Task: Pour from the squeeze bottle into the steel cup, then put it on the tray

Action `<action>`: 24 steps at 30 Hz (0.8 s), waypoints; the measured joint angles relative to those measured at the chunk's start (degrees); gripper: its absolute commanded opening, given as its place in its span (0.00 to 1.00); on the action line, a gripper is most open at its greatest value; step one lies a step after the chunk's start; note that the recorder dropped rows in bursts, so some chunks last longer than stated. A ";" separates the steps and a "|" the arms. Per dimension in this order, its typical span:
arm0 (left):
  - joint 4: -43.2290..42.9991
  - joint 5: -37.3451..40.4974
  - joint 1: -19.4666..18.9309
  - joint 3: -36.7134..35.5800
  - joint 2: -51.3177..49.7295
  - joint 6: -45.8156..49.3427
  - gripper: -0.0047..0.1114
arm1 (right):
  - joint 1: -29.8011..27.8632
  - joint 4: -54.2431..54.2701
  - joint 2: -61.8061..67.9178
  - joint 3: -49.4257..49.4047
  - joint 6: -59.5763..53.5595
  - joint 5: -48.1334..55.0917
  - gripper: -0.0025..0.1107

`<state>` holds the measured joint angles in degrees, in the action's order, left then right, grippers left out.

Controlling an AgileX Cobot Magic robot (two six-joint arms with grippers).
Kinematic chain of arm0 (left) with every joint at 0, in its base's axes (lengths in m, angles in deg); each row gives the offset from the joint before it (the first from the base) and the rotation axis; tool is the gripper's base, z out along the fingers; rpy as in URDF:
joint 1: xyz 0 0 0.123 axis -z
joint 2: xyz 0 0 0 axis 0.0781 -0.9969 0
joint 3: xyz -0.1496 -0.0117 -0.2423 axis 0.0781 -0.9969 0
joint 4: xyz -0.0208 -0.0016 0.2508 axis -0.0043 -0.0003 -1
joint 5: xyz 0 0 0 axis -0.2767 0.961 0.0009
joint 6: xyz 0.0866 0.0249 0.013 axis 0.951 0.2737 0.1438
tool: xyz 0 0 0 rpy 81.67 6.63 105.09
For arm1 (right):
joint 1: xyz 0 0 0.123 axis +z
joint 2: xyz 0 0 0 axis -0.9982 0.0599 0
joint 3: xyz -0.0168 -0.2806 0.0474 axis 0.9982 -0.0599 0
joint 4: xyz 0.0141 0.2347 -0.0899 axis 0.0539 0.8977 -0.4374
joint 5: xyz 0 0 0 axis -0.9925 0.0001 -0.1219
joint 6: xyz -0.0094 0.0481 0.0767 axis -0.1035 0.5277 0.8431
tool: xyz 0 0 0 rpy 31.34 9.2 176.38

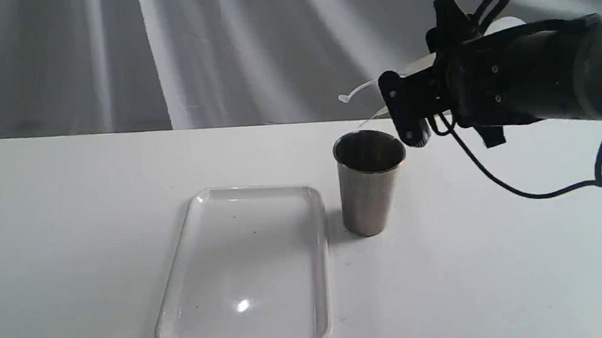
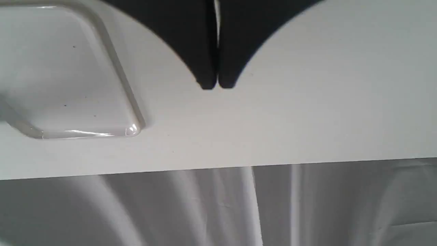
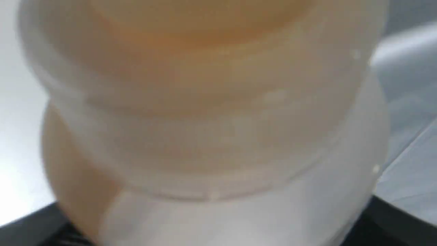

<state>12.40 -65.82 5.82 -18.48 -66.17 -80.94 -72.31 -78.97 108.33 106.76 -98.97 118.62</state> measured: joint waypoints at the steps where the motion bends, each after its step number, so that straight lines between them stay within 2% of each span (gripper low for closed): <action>1: 0.00 0.00 0.00 0.00 0.00 0.00 0.04 | 0.00 -0.27 0.00 0.00 -0.14 0.11 0.04; 24: 0.00 0.00 0.00 0.00 0.00 0.00 0.04 | 0.00 -7.63 0.00 0.00 -1.91 1.52 0.04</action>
<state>12.40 -65.82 5.82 -18.48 -66.17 -80.94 -72.31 -86.60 108.33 106.76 -100.88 120.14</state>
